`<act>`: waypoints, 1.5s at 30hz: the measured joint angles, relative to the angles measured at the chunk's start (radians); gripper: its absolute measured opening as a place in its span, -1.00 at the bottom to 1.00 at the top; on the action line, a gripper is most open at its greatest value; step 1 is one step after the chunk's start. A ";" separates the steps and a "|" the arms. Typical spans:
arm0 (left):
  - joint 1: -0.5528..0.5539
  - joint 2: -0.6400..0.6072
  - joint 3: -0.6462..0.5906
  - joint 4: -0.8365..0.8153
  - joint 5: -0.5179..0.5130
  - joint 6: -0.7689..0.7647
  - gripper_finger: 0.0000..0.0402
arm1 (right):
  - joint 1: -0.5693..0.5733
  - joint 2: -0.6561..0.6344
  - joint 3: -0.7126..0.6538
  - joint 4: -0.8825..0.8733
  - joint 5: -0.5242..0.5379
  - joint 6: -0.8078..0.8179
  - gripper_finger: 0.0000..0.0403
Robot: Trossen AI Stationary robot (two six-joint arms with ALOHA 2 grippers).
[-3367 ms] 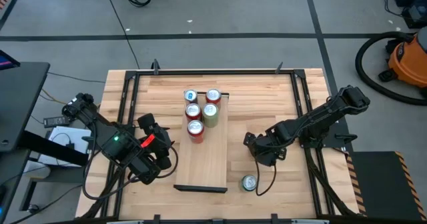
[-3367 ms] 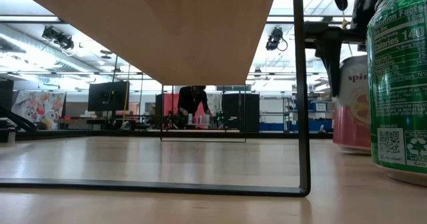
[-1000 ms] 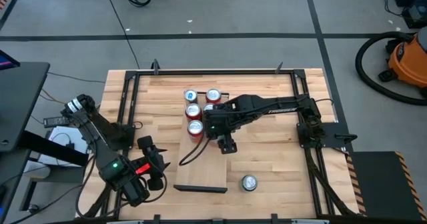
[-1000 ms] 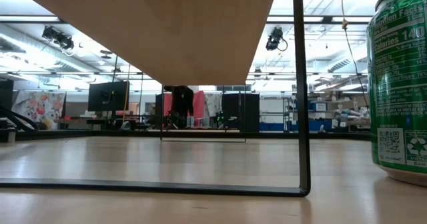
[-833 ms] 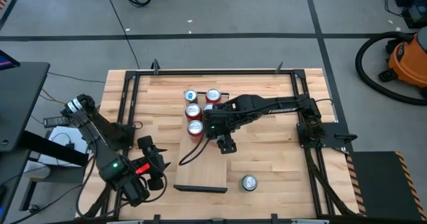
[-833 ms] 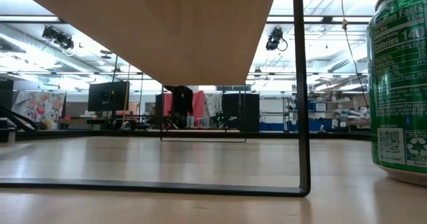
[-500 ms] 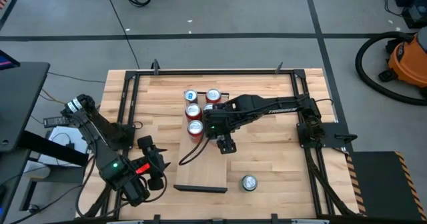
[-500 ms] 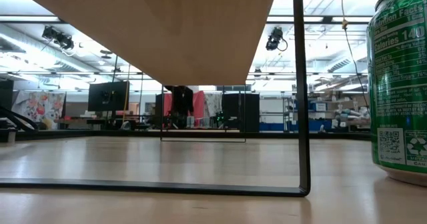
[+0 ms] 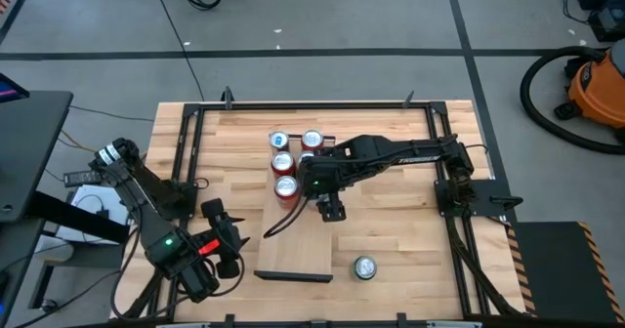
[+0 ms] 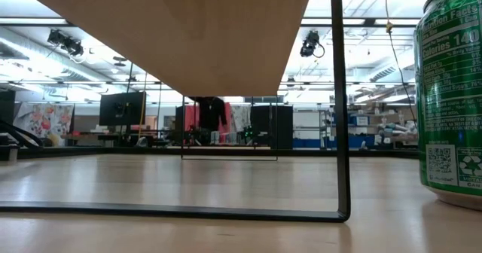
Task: Place canned beverage on shelf
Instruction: Put the white soda can on the shelf, then put the green soda can on the shelf
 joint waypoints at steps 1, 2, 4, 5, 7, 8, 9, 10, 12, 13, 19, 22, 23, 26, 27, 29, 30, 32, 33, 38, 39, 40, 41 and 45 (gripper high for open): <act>0.000 0.000 0.000 0.000 0.000 0.000 0.19 | 0.000 0.000 0.000 0.003 0.000 0.000 0.75; 0.000 0.000 0.000 0.000 0.000 0.000 0.19 | 0.000 0.000 0.000 0.003 0.002 0.002 0.75; 0.000 0.000 0.000 0.000 0.000 0.000 0.19 | 0.000 -0.003 0.000 0.004 0.003 0.009 0.75; 0.000 0.000 0.000 0.000 0.000 0.000 0.19 | 0.000 -0.005 0.000 0.005 0.003 0.013 0.75; 0.000 0.000 0.000 0.000 0.000 0.000 0.19 | 0.000 -0.012 0.000 0.004 0.003 0.016 0.75; 0.000 0.000 0.000 0.000 0.000 0.000 0.19 | 0.000 -0.014 0.000 0.006 0.003 0.016 0.75; 0.000 0.000 0.000 0.000 0.000 0.000 0.19 | 0.000 -0.015 0.000 0.009 0.003 0.016 0.75; 0.000 0.000 0.000 0.001 0.000 -0.001 0.19 | 0.000 -0.019 0.000 0.010 0.003 0.016 0.75; 0.000 0.000 0.000 0.003 0.001 -0.005 0.19 | 0.000 -0.022 0.000 0.011 0.003 0.016 0.75; 0.000 0.000 0.000 0.004 0.001 -0.005 0.19 | 0.000 -0.025 0.000 0.011 0.003 0.016 0.75; 0.010 0.000 0.000 0.003 0.003 -0.005 0.19 | 0.000 -0.066 0.000 0.012 0.019 0.026 0.75; 0.020 0.000 0.000 0.003 0.003 -0.006 0.19 | 0.000 -0.088 0.000 0.021 0.045 0.030 0.75; 0.024 0.000 0.000 0.003 0.004 -0.006 0.19 | 0.000 -0.096 0.000 0.021 0.051 0.038 0.75; 0.034 0.000 0.000 0.004 0.027 -0.006 0.19 | 0.004 -0.122 0.000 0.013 0.056 0.064 0.75; 0.035 0.000 0.000 0.005 0.030 -0.006 0.19 | 0.009 -0.129 0.000 0.009 0.060 0.068 0.75; 0.035 0.000 0.000 0.006 0.033 -0.006 0.19 | 0.028 -0.140 0.000 0.009 0.085 0.068 0.75; 0.035 0.000 0.000 0.008 0.033 -0.007 0.19 | 0.039 -0.145 0.000 0.008 0.108 0.068 0.75; 0.035 0.000 0.000 0.013 0.033 -0.010 0.19 | 0.061 -0.152 -0.001 -0.004 0.153 0.068 0.75; 0.035 0.000 0.000 0.012 0.033 -0.010 0.19 | 0.072 -0.156 -0.009 -0.011 0.168 0.069 0.75; 0.035 0.000 0.000 0.013 0.020 -0.010 0.19 | 0.128 -0.179 -0.087 0.013 0.214 0.079 0.75; 0.035 0.000 0.000 0.013 0.018 -0.010 0.19 | 0.137 -0.186 -0.112 0.023 0.220 0.083 0.75; 0.035 0.000 0.000 0.015 0.017 -0.010 0.19 | 0.146 -0.196 -0.142 0.039 0.220 0.090 0.75; 0.035 0.000 0.000 0.019 0.017 -0.010 0.19 | 0.153 -0.209 -0.175 0.056 0.220 0.096 0.75; 0.035 0.000 0.000 0.023 0.016 -0.018 0.19 | 0.182 -0.287 -0.343 0.166 0.242 0.121 0.75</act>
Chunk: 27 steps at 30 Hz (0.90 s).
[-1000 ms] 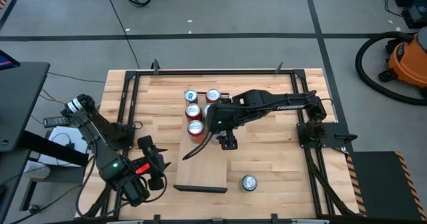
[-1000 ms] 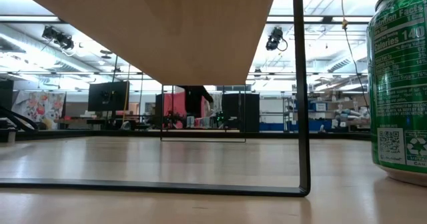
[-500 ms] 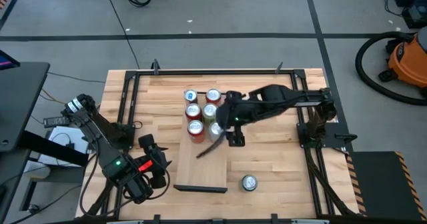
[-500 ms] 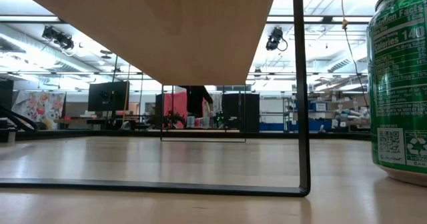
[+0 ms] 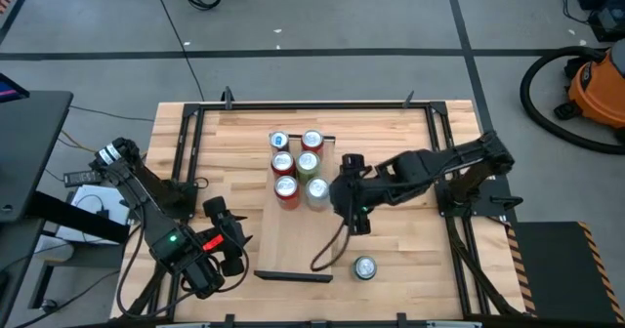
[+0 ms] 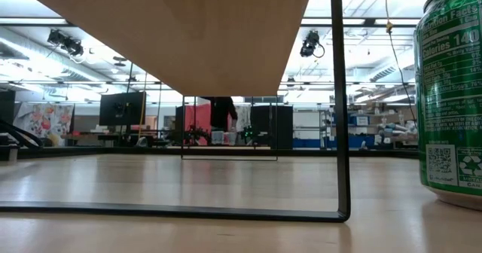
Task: Place canned beverage on shelf
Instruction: Put the green soda can on the shelf
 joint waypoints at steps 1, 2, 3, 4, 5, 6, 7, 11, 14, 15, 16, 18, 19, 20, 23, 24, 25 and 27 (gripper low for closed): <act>0.000 0.000 0.000 0.000 -0.001 0.000 0.19 | 0.005 -0.027 -0.048 0.032 0.005 0.003 0.75; 0.000 0.000 0.000 0.000 -0.002 0.000 0.19 | 0.008 -0.051 -0.094 0.066 0.008 0.008 0.75; 0.000 0.000 0.000 0.000 -0.002 0.000 0.19 | 0.010 -0.079 -0.142 0.102 0.008 0.014 0.75; 0.000 0.000 0.000 0.000 -0.003 0.000 0.19 | 0.011 -0.106 -0.191 0.137 0.007 0.021 0.75; 0.000 0.000 0.000 0.000 -0.005 0.000 0.19 | 0.011 -0.132 -0.236 0.171 0.007 0.027 0.75; 0.000 0.000 0.000 0.000 -0.011 0.000 0.19 | 0.010 -0.159 -0.282 0.206 0.007 0.032 0.75; 0.000 0.000 0.000 0.000 -0.021 0.000 0.19 | 0.009 -0.185 -0.326 0.239 0.008 0.035 0.75; 0.000 0.000 0.000 0.029 -0.064 -0.001 0.19 | 0.011 -0.293 -0.509 0.414 0.009 0.037 0.75; -0.003 0.016 0.000 0.073 -0.124 0.014 0.19 | 0.020 -0.370 -0.651 0.552 0.009 0.047 0.75; -0.004 0.026 0.000 0.085 -0.134 0.024 0.19 | 0.022 -0.391 -0.690 0.581 0.009 0.053 0.75; -0.005 0.036 0.000 0.091 -0.138 0.030 0.19 | 0.023 -0.411 -0.722 0.598 0.008 0.062 0.75; -0.008 0.056 0.000 0.105 -0.145 0.033 0.19 | 0.030 -0.443 -0.767 0.592 0.008 0.109 0.75; -0.008 0.067 0.000 0.114 -0.146 0.034 0.19 | 0.036 -0.456 -0.778 0.580 0.008 0.134 0.75; -0.008 0.080 0.000 0.128 -0.146 0.035 0.19 | 0.045 -0.465 -0.783 0.566 0.010 0.157 0.75; -0.007 0.103 0.000 0.174 -0.148 0.078 0.19 | 0.094 -0.473 -0.775 0.513 0.042 0.211 0.75; -0.007 0.107 0.000 0.190 -0.157 0.099 0.19 | 0.112 -0.472 -0.767 0.502 0.056 0.219 0.75; -0.007 0.109 0.000 0.203 -0.161 0.120 0.19 | 0.130 -0.469 -0.757 0.491 0.069 0.227 0.75; -0.007 0.109 0.000 0.243 -0.189 0.165 0.19 | 0.154 -0.459 -0.737 0.460 0.085 0.250 0.74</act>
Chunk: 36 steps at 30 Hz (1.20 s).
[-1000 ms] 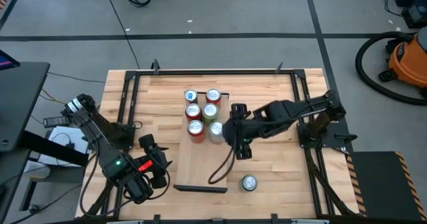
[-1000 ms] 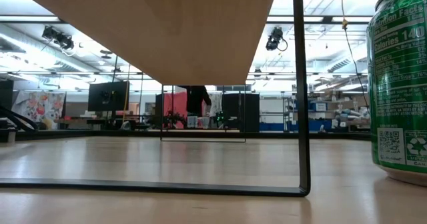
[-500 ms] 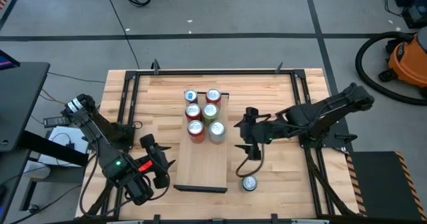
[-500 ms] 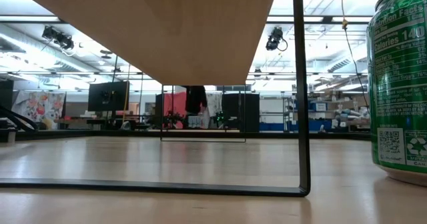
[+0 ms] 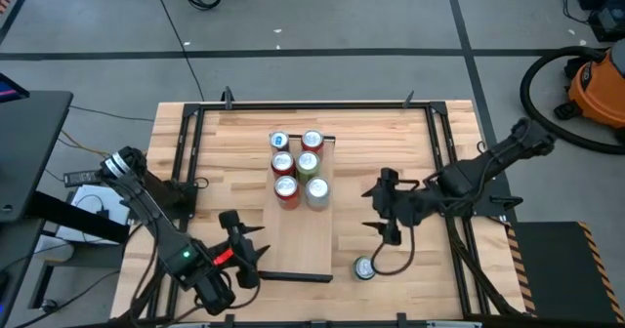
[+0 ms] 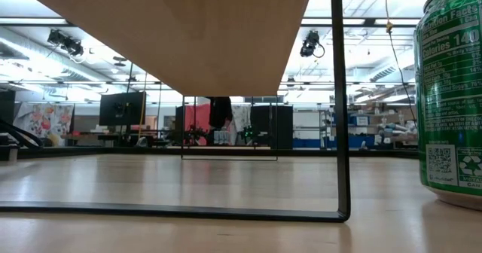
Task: Place canned beverage on shelf
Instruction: Put the green soda can on the shelf
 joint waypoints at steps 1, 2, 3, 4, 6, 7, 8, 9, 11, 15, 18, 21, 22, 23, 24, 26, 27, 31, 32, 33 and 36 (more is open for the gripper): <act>0.000 -0.001 0.000 0.032 -0.019 0.034 0.19 | 0.008 0.005 0.006 -0.017 -0.001 0.013 0.74; -0.001 -0.001 0.000 0.065 -0.040 0.072 0.19 | 0.017 0.010 0.007 -0.031 -0.008 0.020 0.73; -0.007 -0.001 0.000 0.104 -0.056 0.114 0.19 | 0.025 0.015 0.007 -0.038 -0.026 0.020 0.73; -0.014 -0.002 0.000 0.148 -0.067 0.158 0.19 | 0.034 0.018 0.007 -0.036 -0.044 0.020 0.73; -0.028 -0.002 0.000 0.234 -0.065 0.247 0.19 | 0.061 0.022 0.007 -0.034 -0.070 0.021 0.73; -0.034 -0.002 0.000 0.271 -0.057 0.278 0.19 | 0.077 0.025 0.007 -0.034 -0.078 0.021 0.73; -0.038 -0.002 0.000 0.307 -0.043 0.302 0.19 | 0.091 0.030 0.008 -0.034 -0.079 0.019 0.73; -0.039 -0.002 0.000 0.338 -0.031 0.321 0.19 | 0.105 0.035 0.008 -0.038 -0.082 0.013 0.73; -0.034 -0.002 0.000 0.395 -0.010 0.355 0.19 | 0.134 0.040 0.008 -0.058 -0.081 0.000 0.73; 0.023 -0.003 0.000 0.462 0.096 0.338 0.19 | 0.190 0.034 -0.037 -0.024 0.041 -0.059 0.73; 0.086 -0.003 0.000 0.490 0.257 0.285 0.19 | 0.223 0.009 -0.141 0.127 0.119 -0.145 0.73; 0.132 -0.003 0.005 0.500 0.362 0.247 0.19 | 0.234 -0.015 -0.240 0.240 0.103 -0.185 0.73; 0.142 -0.003 0.012 0.496 0.371 0.246 0.19 | 0.236 -0.021 -0.267 0.264 0.086 -0.190 0.73; 0.150 -0.003 0.021 0.497 0.372 0.250 0.19 | 0.240 -0.030 -0.292 0.284 0.074 -0.194 0.73; 0.159 -0.003 0.032 0.501 0.372 0.259 0.19 | 0.246 -0.039 -0.315 0.303 0.071 -0.197 0.73; 0.180 -0.004 0.053 0.502 0.370 0.287 0.19 | 0.262 -0.061 -0.367 0.352 0.070 -0.209 0.73; 0.187 -0.004 0.062 0.501 0.362 0.304 0.19 | 0.270 -0.075 -0.392 0.367 0.070 -0.219 0.73; 0.211 -0.005 0.095 0.525 0.315 0.383 0.19 | 0.301 -0.153 -0.490 0.449 0.070 -0.231 0.73; 0.217 -0.005 0.096 0.532 0.311 0.397 0.19 | 0.307 -0.172 -0.513 0.472 0.070 -0.238 0.73; 0.223 -0.005 0.097 0.530 0.310 0.407 0.19 | 0.314 -0.190 -0.533 0.490 0.069 -0.247 0.73; 0.235 -0.005 0.099 0.514 0.310 0.416 0.19 | 0.337 -0.240 -0.590 0.548 0.050 -0.257 0.73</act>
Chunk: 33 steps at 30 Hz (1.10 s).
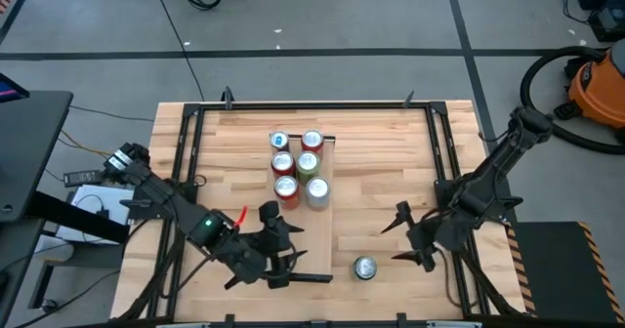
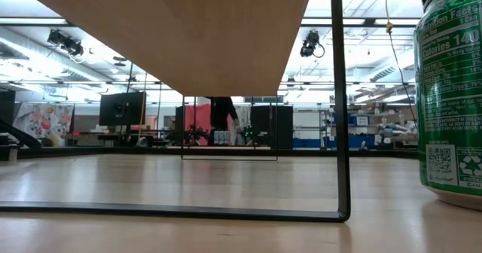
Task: Place canned beverage on shelf
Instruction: Put the green soda can on the shelf
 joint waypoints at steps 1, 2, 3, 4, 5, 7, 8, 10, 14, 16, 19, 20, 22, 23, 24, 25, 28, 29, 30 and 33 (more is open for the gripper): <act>0.005 0.000 0.000 -0.010 0.000 0.002 0.19 | 0.008 -0.012 -0.017 0.037 -0.004 -0.011 0.73; 0.012 0.000 0.000 -0.020 0.000 0.004 0.19 | 0.015 -0.023 -0.036 0.071 -0.004 -0.024 0.73; 0.018 0.000 0.000 -0.028 0.000 0.005 0.19 | 0.022 -0.029 -0.057 0.115 -0.004 -0.039 0.73; 0.024 0.000 0.000 -0.029 0.000 0.004 0.19 | 0.025 -0.028 -0.076 0.163 -0.008 -0.055 0.73; 0.030 0.000 0.000 -0.026 0.000 0.000 0.19 | 0.026 -0.027 -0.099 0.209 -0.019 -0.070 0.73; 0.039 0.000 0.000 -0.022 0.000 -0.001 0.19 | 0.026 -0.013 -0.144 0.300 -0.043 -0.086 0.73; 0.040 0.000 0.000 -0.022 0.004 -0.002 0.19 | 0.024 0.002 -0.160 0.340 -0.054 -0.089 0.73; 0.040 0.000 0.000 -0.019 0.019 -0.004 0.19 | 0.021 0.030 -0.175 0.384 -0.057 -0.090 0.73; 0.038 0.001 0.000 -0.011 0.050 -0.012 0.19 | 0.020 0.091 -0.136 0.404 -0.054 -0.090 0.73; 0.039 0.001 0.000 -0.010 0.077 -0.039 0.19 | 0.020 0.121 -0.104 0.414 -0.058 -0.100 0.73; 0.039 0.001 0.000 -0.019 0.131 -0.068 0.19 | 0.012 0.166 -0.079 0.408 -0.058 -0.129 0.74; 0.039 0.001 0.000 -0.025 0.148 -0.074 0.19 | 0.008 0.176 -0.075 0.406 -0.060 -0.133 0.75; 0.038 0.001 0.000 -0.032 0.171 -0.094 0.19 | -0.003 0.197 -0.060 0.404 -0.063 -0.134 0.79; 0.038 0.001 0.000 -0.038 0.179 -0.104 0.19 | -0.011 0.208 -0.051 0.408 -0.076 -0.137 0.82; 0.038 0.001 0.000 -0.043 0.184 -0.114 0.19 | -0.017 0.216 -0.044 0.407 -0.088 -0.147 0.86; 0.038 0.001 0.000 -0.048 0.189 -0.124 0.19 | -0.019 0.229 -0.035 0.404 -0.095 -0.154 0.89; 0.039 -0.005 0.000 -0.058 0.201 -0.148 0.19 | -0.033 0.270 -0.002 0.406 -0.116 -0.184 0.97; 0.041 -0.007 0.000 -0.057 0.205 -0.155 0.19 | -0.038 0.283 0.008 0.405 -0.122 -0.192 0.97; 0.044 -0.009 0.000 -0.060 0.207 -0.160 0.19 | -0.046 0.299 0.019 0.408 -0.133 -0.199 0.96; 0.045 -0.015 0.000 -0.064 0.221 -0.173 0.19 | -0.064 0.328 0.030 0.409 -0.139 -0.200 0.95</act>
